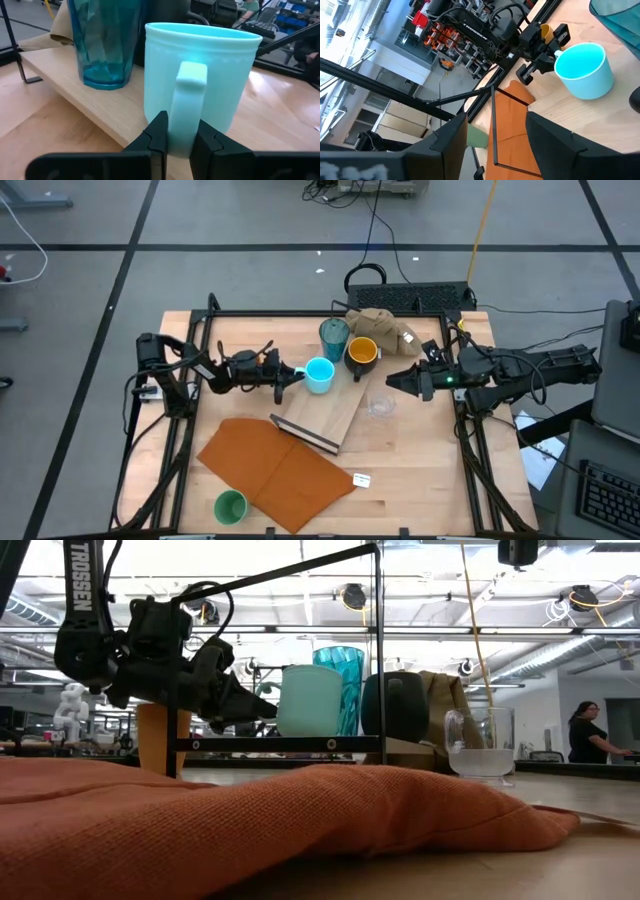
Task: Stack small to large cups/mugs on shelf
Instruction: Put the light blue mug on the shelf, then put the light green cup on the shelf
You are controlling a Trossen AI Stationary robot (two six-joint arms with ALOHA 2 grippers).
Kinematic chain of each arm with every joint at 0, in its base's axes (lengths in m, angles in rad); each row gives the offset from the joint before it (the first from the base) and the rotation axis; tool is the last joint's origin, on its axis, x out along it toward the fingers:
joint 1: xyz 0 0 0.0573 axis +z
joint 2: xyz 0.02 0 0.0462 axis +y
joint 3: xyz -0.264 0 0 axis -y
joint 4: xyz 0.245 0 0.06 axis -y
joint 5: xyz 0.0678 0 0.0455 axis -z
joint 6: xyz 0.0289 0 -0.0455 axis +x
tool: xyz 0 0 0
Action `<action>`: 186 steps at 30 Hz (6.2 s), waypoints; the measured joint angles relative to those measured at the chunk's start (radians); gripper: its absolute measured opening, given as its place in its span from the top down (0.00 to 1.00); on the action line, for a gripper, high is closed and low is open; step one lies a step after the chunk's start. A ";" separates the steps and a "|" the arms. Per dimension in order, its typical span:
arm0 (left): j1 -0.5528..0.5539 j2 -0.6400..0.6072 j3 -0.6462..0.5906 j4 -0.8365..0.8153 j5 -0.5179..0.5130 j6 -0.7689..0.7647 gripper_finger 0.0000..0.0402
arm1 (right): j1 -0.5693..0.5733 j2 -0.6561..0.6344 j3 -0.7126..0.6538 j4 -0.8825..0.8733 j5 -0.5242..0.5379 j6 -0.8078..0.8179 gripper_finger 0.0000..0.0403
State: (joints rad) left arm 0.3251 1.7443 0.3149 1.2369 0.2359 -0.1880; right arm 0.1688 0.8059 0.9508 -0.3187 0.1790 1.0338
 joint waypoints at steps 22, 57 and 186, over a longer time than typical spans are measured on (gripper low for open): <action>-0.005 0.002 0.011 -0.052 -0.027 -0.073 0.71 | 0.000 0.000 0.000 0.000 0.001 0.028 0.52; -0.009 -0.006 0.022 -0.081 -0.001 -0.136 0.41 | 0.000 0.000 0.001 -0.005 0.000 0.017 0.52; -1.275 -0.209 1.162 -2.414 -0.167 -1.315 0.59 | 0.199 0.372 0.000 0.352 -0.259 -0.336 0.52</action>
State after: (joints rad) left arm -0.9495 1.5355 1.4773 -1.1771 0.0689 -1.5034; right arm 0.3679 1.1782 0.9508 0.0338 -0.0803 0.6979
